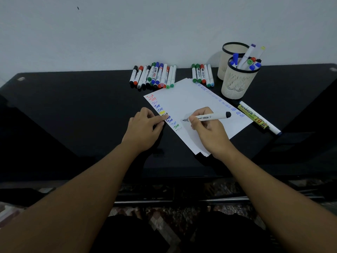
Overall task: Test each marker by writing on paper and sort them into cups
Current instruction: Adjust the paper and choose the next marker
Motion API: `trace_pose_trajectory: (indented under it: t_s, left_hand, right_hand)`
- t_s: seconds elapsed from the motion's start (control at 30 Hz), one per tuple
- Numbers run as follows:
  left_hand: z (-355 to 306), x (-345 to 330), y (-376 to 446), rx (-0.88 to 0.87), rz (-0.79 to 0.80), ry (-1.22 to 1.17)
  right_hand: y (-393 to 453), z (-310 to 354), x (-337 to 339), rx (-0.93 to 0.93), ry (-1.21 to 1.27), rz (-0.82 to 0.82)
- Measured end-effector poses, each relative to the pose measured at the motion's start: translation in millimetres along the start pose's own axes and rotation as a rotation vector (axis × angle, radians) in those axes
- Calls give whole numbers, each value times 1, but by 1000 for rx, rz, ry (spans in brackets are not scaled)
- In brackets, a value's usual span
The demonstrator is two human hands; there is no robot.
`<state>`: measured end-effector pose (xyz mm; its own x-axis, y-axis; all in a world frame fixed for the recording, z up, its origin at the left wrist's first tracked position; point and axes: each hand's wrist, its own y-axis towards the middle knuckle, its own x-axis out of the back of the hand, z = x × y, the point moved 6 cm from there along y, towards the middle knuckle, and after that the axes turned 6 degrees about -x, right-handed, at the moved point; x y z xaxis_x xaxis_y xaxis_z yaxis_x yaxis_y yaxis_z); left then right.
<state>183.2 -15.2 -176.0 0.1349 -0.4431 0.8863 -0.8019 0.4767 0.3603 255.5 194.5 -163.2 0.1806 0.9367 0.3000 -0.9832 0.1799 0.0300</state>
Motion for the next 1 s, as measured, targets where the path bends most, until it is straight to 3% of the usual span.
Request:
trace_pose_trajectory:
  t_s: [0.47, 0.77, 1.0]
  left_hand:
    - [-1, 6, -3, 61, -11, -147]
    - [5, 14, -5, 151, -80, -257]
    - [6, 21, -4, 199, -20, -357]
  right_hand:
    - [-1, -4, -2, -46, -53, 93]
    - [0, 3, 3, -74, 157, 52]
    - [19, 13, 17, -310, 259, 69]
